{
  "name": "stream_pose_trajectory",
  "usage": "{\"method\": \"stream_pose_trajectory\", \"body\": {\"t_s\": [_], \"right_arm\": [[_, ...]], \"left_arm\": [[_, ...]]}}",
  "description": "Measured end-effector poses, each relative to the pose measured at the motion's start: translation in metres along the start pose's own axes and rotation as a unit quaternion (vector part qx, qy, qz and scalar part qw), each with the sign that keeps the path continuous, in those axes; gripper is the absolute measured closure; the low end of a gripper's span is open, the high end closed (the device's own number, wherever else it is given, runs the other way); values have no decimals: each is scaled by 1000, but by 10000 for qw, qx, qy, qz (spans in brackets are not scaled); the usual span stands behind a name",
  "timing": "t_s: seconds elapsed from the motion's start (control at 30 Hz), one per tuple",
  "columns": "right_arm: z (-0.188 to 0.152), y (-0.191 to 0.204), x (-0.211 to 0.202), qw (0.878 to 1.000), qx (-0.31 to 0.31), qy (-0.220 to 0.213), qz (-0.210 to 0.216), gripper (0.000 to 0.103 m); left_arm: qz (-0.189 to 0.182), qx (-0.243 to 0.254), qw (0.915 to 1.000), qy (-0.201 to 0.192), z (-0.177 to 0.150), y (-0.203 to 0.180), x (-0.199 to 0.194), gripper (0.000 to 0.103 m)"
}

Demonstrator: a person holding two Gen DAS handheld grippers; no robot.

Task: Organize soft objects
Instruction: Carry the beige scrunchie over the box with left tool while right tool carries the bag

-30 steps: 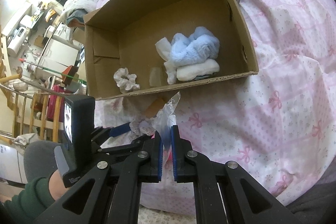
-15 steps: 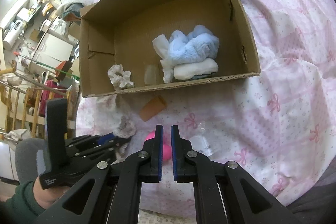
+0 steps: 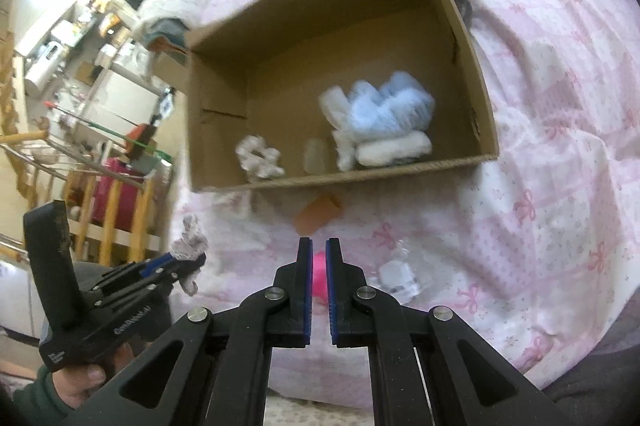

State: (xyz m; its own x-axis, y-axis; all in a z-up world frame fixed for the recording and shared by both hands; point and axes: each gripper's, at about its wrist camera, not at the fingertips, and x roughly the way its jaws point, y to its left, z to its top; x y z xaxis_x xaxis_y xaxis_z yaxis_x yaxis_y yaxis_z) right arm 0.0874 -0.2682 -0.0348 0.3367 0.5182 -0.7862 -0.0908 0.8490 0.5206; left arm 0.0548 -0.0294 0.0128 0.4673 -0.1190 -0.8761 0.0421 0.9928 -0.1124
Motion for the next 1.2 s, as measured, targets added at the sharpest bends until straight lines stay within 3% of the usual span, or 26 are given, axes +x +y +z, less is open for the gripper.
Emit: {"method": "stream_pose_trajectory", "body": {"t_s": [0.2,0.67,0.93,1.07,1.1,1.17,1.2], "right_arm": [[23,10,-18,9992,40,-231,336,94],[97,13,-10,9953,75,-626,729,94],[108,2,22,9957,238,-456,775,94],[95,10,29,9965,54,134,818,93],[86,14,26,9968,-59,258,752,91],[65,15,23,9980,-183,437,408,76],[56,10,25,9978,-138,589,262,62]], "left_arm": [[61,34,9995,-296,44,5,-17,90],[68,52,9999,-133,97,11,43,90],[60,213,9997,70,99,8,79,90],[24,202,9998,92,94,11,85,90],[-4,162,9998,129,94,12,87,90],[-89,64,9998,195,93,13,90,90],[-146,42,9997,215,94,12,90,90]]}}
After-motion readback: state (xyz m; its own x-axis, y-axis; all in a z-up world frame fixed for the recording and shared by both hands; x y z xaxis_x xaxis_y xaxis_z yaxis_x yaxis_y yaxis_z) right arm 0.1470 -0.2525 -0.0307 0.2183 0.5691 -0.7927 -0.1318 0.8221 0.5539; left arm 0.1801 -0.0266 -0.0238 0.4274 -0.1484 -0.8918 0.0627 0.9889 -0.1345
